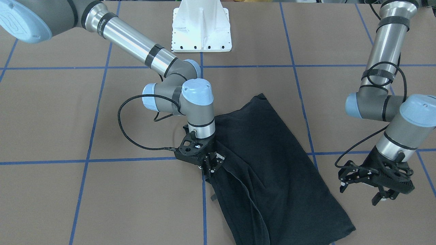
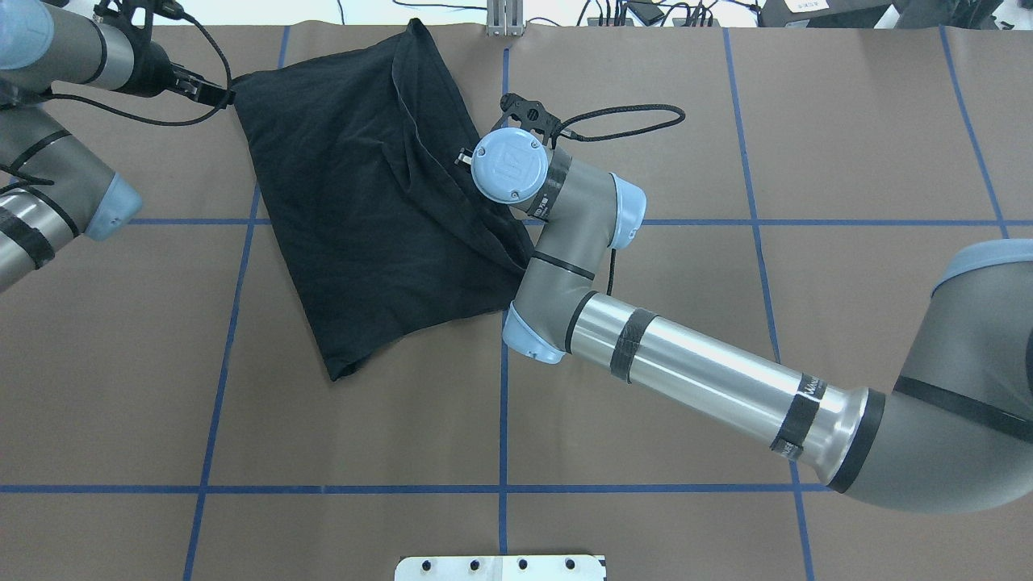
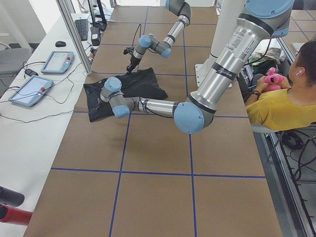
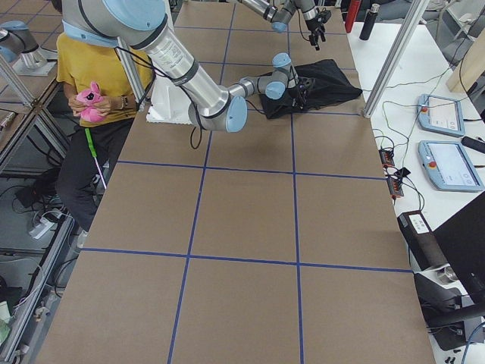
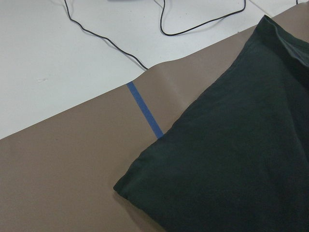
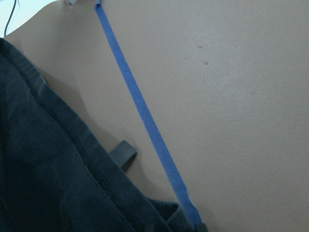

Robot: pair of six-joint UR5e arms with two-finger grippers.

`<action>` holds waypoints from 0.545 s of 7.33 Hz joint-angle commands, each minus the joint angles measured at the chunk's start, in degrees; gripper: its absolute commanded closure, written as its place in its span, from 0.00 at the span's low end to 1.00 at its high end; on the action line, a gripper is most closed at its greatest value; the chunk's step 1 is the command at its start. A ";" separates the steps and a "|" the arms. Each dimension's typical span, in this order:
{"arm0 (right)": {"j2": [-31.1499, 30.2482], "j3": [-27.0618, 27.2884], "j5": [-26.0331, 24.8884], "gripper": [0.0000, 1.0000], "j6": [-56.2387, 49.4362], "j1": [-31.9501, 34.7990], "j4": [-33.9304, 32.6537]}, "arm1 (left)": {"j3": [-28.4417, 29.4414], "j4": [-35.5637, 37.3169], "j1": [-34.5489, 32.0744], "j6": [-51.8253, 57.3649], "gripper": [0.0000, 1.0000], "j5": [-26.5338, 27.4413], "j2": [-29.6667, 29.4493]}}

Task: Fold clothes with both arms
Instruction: 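Pull the shirt edge with the right gripper toward the robot to straighten it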

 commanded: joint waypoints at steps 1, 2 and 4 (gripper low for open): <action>0.05 0.00 0.00 1.00 0.00 -0.18 -0.01 | 0.01 0.00 0.00 0.00 0.00 0.00 0.05; 0.05 0.08 0.00 1.00 -0.17 -0.35 -0.01 | -0.25 -0.09 0.09 0.00 0.00 0.00 1.01; 0.05 1.83 0.44 1.00 -0.18 -1.31 0.17 | -0.26 -0.09 0.09 0.00 0.00 -0.09 1.02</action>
